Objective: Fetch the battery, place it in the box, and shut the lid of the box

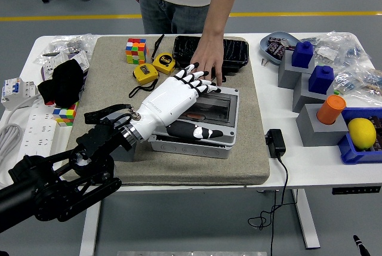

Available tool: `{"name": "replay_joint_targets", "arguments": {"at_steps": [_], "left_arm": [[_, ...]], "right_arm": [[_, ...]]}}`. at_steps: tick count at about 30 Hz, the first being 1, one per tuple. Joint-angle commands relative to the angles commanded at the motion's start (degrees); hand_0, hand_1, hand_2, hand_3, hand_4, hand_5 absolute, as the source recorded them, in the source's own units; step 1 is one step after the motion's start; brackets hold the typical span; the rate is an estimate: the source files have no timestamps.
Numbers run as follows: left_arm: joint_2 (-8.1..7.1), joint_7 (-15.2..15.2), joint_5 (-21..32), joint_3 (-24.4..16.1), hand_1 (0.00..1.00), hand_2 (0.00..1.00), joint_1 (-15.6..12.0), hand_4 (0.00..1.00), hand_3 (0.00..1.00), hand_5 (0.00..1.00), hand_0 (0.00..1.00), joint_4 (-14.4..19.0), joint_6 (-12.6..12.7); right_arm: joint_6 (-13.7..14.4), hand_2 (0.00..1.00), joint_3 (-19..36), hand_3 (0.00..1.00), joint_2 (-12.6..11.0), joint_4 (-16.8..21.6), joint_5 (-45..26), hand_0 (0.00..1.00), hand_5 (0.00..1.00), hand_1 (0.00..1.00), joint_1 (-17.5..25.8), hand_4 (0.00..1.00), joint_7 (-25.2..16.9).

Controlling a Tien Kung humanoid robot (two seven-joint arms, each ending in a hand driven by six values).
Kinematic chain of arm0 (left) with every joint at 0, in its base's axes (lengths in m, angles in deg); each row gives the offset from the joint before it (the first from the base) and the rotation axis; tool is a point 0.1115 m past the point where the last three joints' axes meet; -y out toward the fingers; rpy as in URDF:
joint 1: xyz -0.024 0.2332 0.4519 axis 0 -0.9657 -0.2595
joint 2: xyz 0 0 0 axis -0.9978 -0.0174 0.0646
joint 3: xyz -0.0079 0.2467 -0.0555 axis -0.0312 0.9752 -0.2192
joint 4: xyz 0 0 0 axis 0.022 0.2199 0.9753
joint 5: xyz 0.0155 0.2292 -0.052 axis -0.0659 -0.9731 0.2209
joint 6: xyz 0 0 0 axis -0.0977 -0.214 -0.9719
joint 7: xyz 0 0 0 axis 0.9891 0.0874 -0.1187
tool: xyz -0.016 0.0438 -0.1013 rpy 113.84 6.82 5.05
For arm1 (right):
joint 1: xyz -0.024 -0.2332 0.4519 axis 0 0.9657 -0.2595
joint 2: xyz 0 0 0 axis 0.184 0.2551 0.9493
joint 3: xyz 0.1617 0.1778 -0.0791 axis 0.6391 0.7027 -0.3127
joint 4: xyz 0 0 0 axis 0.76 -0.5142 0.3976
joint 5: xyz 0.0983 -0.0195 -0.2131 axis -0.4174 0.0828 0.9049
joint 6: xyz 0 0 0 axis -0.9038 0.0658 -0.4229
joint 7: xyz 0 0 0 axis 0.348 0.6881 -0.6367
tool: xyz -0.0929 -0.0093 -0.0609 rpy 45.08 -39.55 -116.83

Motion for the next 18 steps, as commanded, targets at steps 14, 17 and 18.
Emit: {"name": "replay_joint_targets", "arguments": {"at_steps": [14,17,18], "left_arm": [[0.74,-0.7,-0.7,-12.4,0.915,0.815,-2.3,0.998,0.786,0.998,0.998,3.7,-0.2],[1.35,-1.5,1.0,-17.1,0.913,0.814,-3.2,0.998,0.785,0.998,0.998,5.0,-0.3],[1.77,-2.2,2.7,-19.4,0.913,0.814,-3.8,0.998,0.785,0.998,0.998,5.7,-0.3]], "right_arm": [[0.0,0.775,0.1,0.789,0.0,0.0,-0.2,0.856,0.998,0.827,0.0,0.998,-0.1],[0.0,0.775,0.1,0.789,0.0,0.0,-0.3,0.856,0.998,0.827,0.0,0.998,-0.1],[0.0,0.775,0.1,0.789,0.0,0.0,-0.4,0.856,0.998,0.827,0.1,0.998,-0.1]]}}
